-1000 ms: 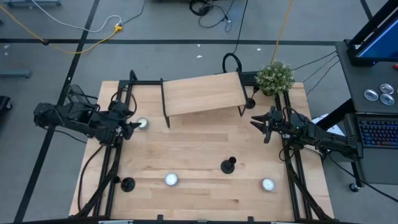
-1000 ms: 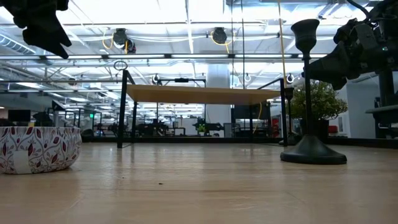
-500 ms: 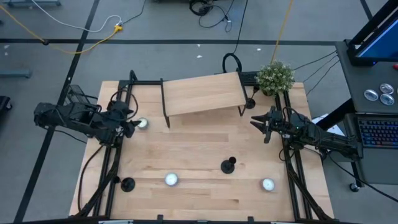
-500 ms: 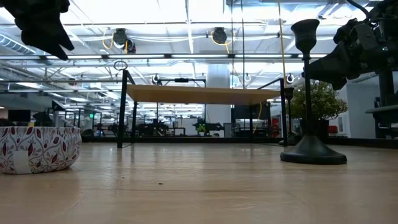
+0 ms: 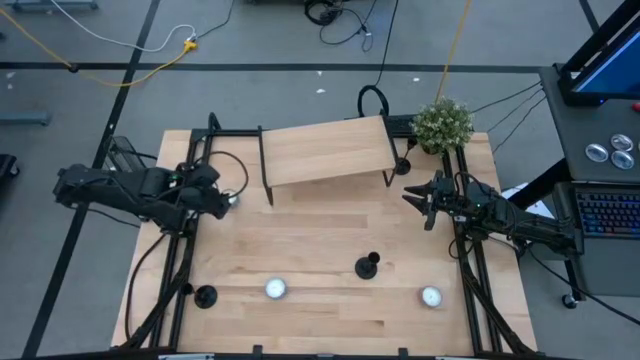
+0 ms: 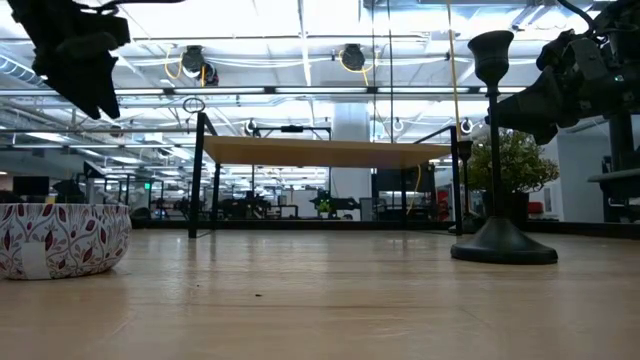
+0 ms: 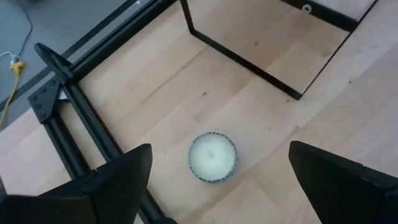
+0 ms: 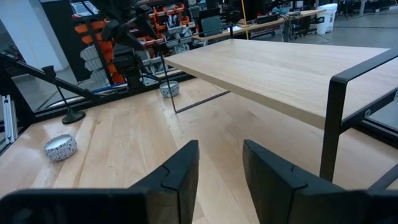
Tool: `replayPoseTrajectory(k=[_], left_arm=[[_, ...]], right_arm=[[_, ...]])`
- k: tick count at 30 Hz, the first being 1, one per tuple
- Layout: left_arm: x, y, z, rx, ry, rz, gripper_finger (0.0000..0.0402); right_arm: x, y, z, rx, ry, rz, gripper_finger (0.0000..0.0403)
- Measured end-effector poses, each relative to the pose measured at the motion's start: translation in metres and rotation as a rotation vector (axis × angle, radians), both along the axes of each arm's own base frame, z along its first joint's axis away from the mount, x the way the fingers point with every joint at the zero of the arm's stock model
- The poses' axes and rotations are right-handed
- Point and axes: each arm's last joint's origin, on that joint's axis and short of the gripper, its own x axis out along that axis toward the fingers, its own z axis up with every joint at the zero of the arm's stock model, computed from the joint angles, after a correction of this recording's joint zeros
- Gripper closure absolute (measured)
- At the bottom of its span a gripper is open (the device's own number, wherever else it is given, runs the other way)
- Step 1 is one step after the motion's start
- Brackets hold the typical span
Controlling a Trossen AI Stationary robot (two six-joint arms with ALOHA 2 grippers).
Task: Pick & Place candle stick holders
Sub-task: Put the blue patterned scented candle on the shelf
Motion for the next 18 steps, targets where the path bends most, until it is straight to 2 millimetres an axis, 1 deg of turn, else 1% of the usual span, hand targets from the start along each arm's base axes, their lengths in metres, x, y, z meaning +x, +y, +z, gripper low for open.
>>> replayPoseTrajectory(k=[5, 8, 10, 14, 16, 18], left_arm=[[0.012, 0.0, -0.003, -0.011, -0.003, -0.015, 0.002], [0.015, -0.001, -0.003, -0.009, -0.015, -0.01, 0.0021], [0.015, 0.0, -0.003, -0.024, -0.031, 0.025, 0.002], [0.011, 0.004, -0.005, -0.182, -0.057, 0.14, 0.002], [0.01, 0.006, -0.009, -0.267, -0.05, 0.188, 0.002], [0.009, 0.009, -0.017, -0.312, -0.031, 0.22, 0.002]], right_arm=[[0.0, 0.0, 0.0, 0.0, 0.0, 0.0, 0.0287], [0.0, 0.0, 0.0, 0.0, 0.0, 0.0, 0.0287], [0.0, 0.0, 0.0, 0.0, 0.0, 0.0, 0.0287], [0.0, 0.0, 0.0, 0.0, 0.0, 0.0, 0.0287], [0.0, 0.0, 0.0, 0.0, 0.0, -0.001, 0.0287], [0.0, 0.0, 0.0, 0.0, 0.0, -0.002, 0.0287]])
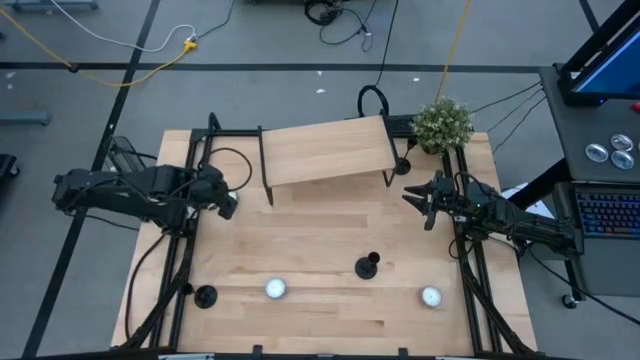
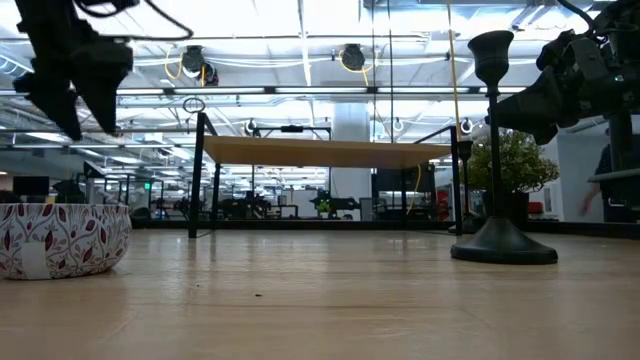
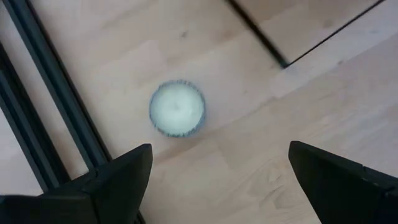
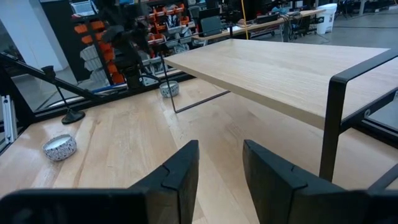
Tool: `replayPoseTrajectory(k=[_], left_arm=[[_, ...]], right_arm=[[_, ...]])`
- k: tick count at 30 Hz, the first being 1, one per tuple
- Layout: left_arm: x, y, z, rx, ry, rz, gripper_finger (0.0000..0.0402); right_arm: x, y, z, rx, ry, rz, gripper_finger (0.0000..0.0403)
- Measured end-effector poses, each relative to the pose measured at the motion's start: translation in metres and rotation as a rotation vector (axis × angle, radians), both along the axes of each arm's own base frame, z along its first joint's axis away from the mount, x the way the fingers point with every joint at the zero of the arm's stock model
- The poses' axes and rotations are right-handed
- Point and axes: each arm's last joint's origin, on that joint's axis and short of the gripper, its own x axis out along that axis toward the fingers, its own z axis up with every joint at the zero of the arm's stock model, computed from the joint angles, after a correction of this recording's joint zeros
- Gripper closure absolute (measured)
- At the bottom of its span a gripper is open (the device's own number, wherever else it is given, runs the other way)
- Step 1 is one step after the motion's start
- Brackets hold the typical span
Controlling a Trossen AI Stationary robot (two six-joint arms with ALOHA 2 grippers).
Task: Pick & Place candle stick holders
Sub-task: Put the blue patterned scented candle on the shelf
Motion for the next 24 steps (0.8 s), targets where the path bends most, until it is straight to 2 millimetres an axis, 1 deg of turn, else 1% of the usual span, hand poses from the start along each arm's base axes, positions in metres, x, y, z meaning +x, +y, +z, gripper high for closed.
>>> replayPoseTrajectory(k=[4, 9, 15, 20, 24], left_arm=[[0.0, 0.006, -0.013, -0.051, 0.01, 0.029, 0.0021], [0.0, 0.017, -0.021, -0.064, -0.003, 0.118, 0.002], [0.0, 0.032, -0.029, -0.121, -0.004, 0.243, 0.002], [0.008, 0.045, -0.036, -0.186, -0.014, 0.335, 0.002], [0.012, 0.056, -0.045, -0.218, 0.045, 0.424, 0.002]], right_arm=[[0.0, 0.0, 0.0, 0.0, 0.001, -0.001, 0.0287], [0.0, 0.0, 0.0, 0.0, 0.001, -0.001, 0.0287], [0.0, 0.0, 0.0, 0.0, 0.0, -0.001, 0.0287], [0.0, 0.0, 0.0, 0.0, 0.001, 0.0, 0.0287], [0.0, 0.0, 0.0, 0.0, 0.0, 0.001, 0.0287]])
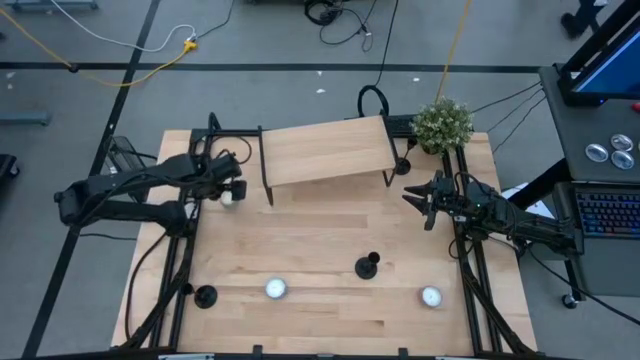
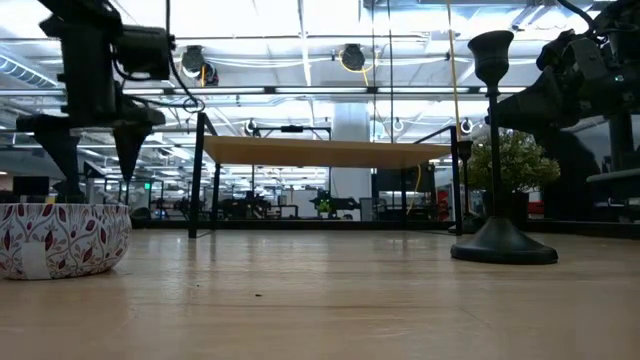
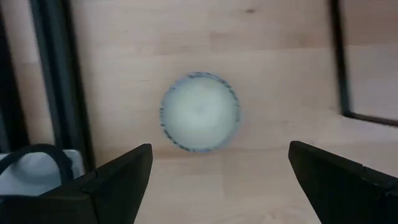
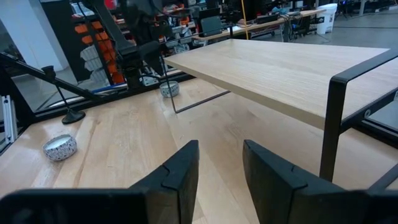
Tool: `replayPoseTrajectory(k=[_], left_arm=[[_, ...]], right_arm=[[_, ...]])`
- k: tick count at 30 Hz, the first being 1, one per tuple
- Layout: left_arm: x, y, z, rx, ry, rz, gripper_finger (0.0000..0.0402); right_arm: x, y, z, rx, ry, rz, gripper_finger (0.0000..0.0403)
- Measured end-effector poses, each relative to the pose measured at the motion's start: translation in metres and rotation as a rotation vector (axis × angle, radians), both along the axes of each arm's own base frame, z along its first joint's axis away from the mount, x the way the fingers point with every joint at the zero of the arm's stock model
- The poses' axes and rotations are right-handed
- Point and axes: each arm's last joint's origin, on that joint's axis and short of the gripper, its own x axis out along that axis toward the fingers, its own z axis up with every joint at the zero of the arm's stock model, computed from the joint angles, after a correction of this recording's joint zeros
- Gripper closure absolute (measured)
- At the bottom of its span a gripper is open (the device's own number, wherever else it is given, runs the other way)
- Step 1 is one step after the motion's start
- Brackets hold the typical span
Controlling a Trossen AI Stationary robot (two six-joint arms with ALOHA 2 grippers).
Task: Pick & Place candle stick holders
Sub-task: Put the blue patterned scented candle on the shelf
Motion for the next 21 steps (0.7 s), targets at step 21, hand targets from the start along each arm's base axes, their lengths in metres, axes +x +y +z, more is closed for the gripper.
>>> replayPoseTrajectory(k=[21], left_arm=[[0.002, 0.042, -0.021, -0.105, -0.008, 0.184, 0.002]], right_arm=[[0.0, 0.0, 0.0, 0.0, 0.001, 0.001, 0.0287]])
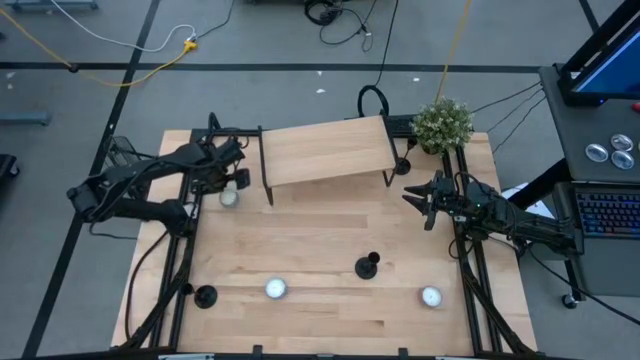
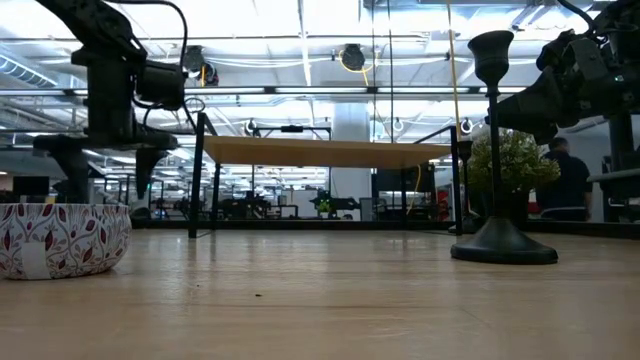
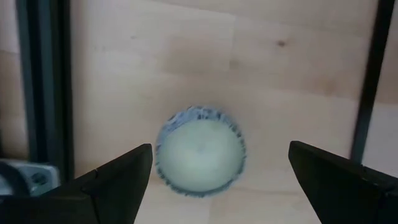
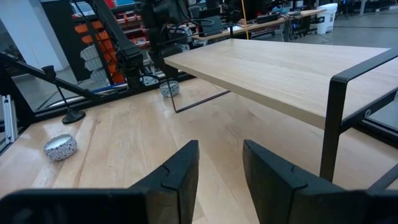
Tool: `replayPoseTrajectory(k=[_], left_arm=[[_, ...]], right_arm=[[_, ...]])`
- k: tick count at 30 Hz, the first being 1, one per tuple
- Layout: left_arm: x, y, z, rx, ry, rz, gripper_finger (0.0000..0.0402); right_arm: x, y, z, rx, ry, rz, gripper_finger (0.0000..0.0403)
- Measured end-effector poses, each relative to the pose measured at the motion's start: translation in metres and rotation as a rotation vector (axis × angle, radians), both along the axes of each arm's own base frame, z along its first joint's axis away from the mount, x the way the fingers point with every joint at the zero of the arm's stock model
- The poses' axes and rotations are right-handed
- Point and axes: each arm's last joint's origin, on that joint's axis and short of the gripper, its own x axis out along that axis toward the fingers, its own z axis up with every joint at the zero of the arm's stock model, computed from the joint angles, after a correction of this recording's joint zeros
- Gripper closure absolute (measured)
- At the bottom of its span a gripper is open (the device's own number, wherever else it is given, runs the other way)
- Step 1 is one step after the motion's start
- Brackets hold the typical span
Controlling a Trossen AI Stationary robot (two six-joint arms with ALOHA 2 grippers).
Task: Pick & Place candle stick holders
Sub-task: Put the blue patterned scented candle on the shelf
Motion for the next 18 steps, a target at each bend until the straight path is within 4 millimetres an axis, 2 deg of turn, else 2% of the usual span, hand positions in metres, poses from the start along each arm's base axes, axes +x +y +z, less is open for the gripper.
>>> replayPoseTrajectory(k=[8, 18], left_arm=[[-0.005, 0.001, -0.013, -0.074, 0.077, 0.04, 0.002], [-0.01, -0.004, -0.03, -0.093, 0.067, 0.048, 0.002]], right_arm=[[0.0, 0.0, 0.0, 0.0, 0.0, 0.0, 0.0287], [0.0, 0.0, 0.0, 0.0, 0.0, 0.0, 0.0287]])
